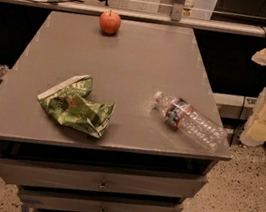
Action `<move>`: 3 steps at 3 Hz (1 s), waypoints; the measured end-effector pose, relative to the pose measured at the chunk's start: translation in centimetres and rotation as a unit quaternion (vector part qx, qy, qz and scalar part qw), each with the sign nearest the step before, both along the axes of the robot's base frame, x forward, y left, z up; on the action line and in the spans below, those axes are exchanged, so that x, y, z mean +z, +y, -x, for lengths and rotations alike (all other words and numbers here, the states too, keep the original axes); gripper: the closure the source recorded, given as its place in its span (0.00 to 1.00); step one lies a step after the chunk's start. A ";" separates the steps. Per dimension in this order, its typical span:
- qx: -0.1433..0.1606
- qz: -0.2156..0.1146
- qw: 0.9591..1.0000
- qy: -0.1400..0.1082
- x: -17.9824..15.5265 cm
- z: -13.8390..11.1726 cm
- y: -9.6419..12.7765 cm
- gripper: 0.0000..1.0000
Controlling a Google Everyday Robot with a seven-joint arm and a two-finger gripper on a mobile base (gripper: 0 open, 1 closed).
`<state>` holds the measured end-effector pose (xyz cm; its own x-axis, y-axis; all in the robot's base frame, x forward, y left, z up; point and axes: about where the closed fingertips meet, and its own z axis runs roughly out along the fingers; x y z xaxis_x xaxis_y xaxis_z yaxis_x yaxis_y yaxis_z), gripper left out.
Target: Pick water bottle
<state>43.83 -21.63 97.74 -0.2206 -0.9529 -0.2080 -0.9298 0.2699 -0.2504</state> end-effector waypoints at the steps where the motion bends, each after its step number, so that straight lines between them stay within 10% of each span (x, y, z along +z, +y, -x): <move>1: 0.000 0.000 1.000 0.000 0.0 0.0 0.0 0.00; 3: -0.018 -0.033 0.999 -0.007 -4.0 -1.9 -0.7 0.00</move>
Offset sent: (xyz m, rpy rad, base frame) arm 0.0163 -0.0099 -0.0386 0.0800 -0.0232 -0.0242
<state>45.70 -22.36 93.71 -0.2505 -0.9288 -0.2731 -0.9158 0.3188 -0.2444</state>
